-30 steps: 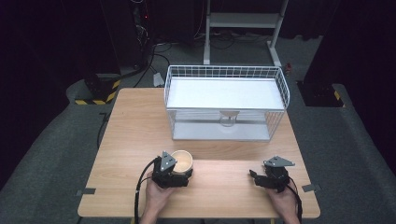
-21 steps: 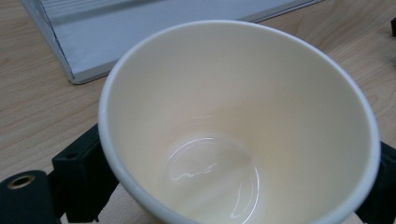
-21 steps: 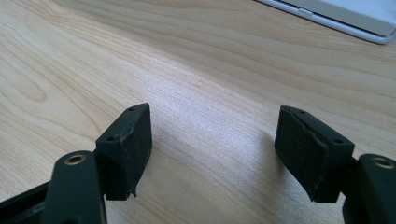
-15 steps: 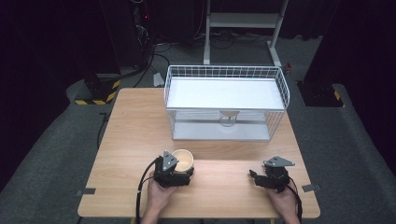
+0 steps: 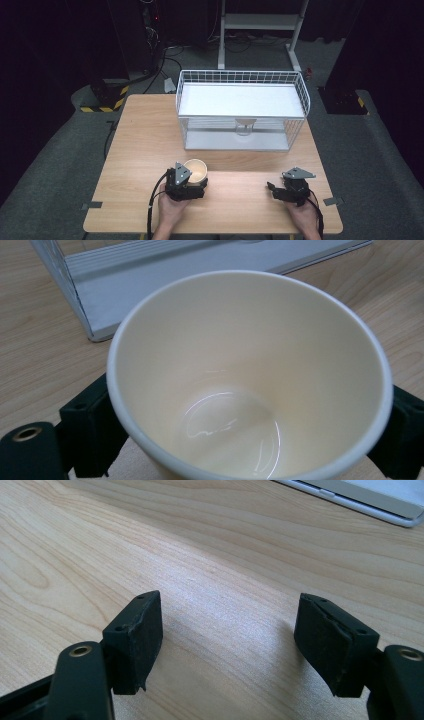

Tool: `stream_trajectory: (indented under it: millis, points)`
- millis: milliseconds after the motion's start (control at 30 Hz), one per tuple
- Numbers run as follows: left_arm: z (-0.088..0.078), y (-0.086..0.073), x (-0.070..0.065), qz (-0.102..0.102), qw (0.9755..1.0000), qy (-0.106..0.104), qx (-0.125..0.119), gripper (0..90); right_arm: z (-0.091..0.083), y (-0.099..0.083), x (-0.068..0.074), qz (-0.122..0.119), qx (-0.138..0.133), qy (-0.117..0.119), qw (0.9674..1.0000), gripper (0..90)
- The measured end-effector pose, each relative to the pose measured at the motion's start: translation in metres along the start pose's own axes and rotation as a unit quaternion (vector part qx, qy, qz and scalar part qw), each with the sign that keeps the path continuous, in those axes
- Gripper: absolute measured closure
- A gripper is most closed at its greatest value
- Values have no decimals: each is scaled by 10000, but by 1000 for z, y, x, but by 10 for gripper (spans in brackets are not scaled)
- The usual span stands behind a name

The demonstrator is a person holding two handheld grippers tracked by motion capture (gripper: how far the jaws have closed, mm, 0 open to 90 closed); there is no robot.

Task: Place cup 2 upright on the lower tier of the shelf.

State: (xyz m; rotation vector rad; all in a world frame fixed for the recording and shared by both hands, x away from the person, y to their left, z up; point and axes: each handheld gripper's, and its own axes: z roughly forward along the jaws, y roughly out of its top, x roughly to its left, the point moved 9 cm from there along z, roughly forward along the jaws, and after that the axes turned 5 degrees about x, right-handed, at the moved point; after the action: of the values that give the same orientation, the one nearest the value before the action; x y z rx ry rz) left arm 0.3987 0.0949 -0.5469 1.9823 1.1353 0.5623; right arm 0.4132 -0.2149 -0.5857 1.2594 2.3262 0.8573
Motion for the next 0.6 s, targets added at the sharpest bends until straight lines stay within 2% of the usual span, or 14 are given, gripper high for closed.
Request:
stream_trajectory:
  millis: [300, 600]
  points:
    - [-3, 5, 1, 38, 10000, -15, -10, 92, 0, 0, 0, 1, 0, 1, 10000, 278]
    - [-2, 6, 0, -28, 10000, -58, 13, 92, 0, 0, 0, 3, 1, 1, 10000, 277]
